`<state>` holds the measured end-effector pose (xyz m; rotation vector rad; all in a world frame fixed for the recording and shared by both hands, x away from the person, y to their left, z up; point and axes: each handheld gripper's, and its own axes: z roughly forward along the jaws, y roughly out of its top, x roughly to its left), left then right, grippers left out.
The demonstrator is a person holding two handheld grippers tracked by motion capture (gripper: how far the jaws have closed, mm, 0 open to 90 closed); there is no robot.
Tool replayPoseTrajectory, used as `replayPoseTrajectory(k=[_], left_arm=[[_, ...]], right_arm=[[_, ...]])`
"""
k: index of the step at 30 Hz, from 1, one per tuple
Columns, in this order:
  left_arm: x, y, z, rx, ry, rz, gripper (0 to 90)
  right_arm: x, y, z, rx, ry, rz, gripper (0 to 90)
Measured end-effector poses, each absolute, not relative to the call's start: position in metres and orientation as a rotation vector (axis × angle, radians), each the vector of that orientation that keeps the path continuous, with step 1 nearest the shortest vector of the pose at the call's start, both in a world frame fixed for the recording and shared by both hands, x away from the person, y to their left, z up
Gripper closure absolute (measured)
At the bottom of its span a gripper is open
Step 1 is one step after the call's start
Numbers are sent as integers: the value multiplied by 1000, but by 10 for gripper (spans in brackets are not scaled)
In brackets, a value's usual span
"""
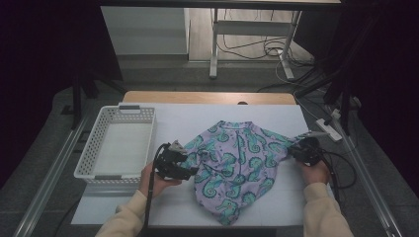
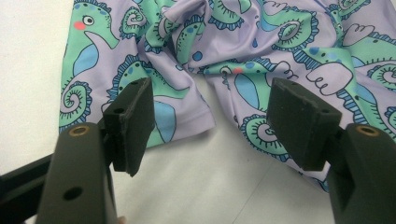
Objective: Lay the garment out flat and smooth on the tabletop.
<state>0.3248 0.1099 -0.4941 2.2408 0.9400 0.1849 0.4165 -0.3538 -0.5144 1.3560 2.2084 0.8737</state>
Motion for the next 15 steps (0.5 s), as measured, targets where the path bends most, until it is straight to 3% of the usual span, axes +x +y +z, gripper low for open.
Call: replayPoseTrajectory(k=[2,15], left_arm=[[324,110,-494,2237,942,185,327],[324,112,-495,2232,951,187,327]], right_arm=[[418,-347,-514,1322,2218,873,882],[418,-272,-484,1042,2328,1003,890]])
